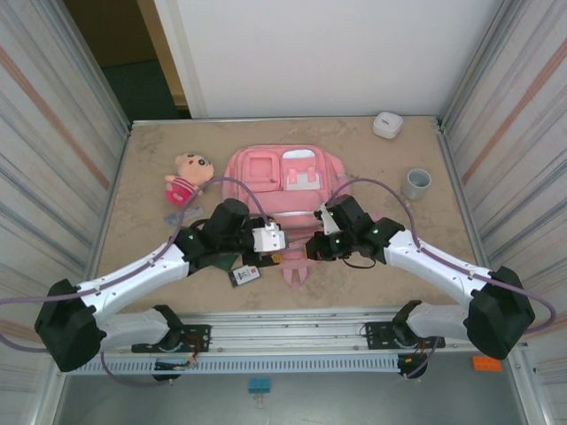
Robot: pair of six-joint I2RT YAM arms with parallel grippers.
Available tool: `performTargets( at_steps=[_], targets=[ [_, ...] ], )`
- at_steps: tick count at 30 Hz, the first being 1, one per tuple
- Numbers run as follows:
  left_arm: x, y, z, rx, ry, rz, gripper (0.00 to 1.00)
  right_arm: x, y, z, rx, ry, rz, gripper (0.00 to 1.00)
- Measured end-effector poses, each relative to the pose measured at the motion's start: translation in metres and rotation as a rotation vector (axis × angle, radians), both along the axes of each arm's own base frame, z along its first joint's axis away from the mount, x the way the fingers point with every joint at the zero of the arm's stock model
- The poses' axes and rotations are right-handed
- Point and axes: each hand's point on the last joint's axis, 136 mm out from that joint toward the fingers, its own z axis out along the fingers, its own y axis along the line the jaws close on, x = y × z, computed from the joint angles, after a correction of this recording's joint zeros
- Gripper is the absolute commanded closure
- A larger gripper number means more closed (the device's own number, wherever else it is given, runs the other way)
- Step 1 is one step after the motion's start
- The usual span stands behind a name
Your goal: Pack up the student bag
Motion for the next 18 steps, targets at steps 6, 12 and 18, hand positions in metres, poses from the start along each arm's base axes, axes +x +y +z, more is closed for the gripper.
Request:
performTargets(
  at_steps=[6,12,18],
  targets=[
    [0.011,-0.011,-0.032,0.047,0.047,0.029,0.59,-0.004,0.006,0.008,0.022,-0.019,0.033,1.00],
    [0.012,-0.012,-0.048,0.094,0.058,0.027,0.83,0.003,-0.009,0.013,0.020,-0.015,-0.014,1.00],
    [0.013,-0.010,-0.028,0.042,0.007,0.012,0.99,0.017,-0.032,0.024,0.032,-0.029,-0.061,1.00]
  ],
)
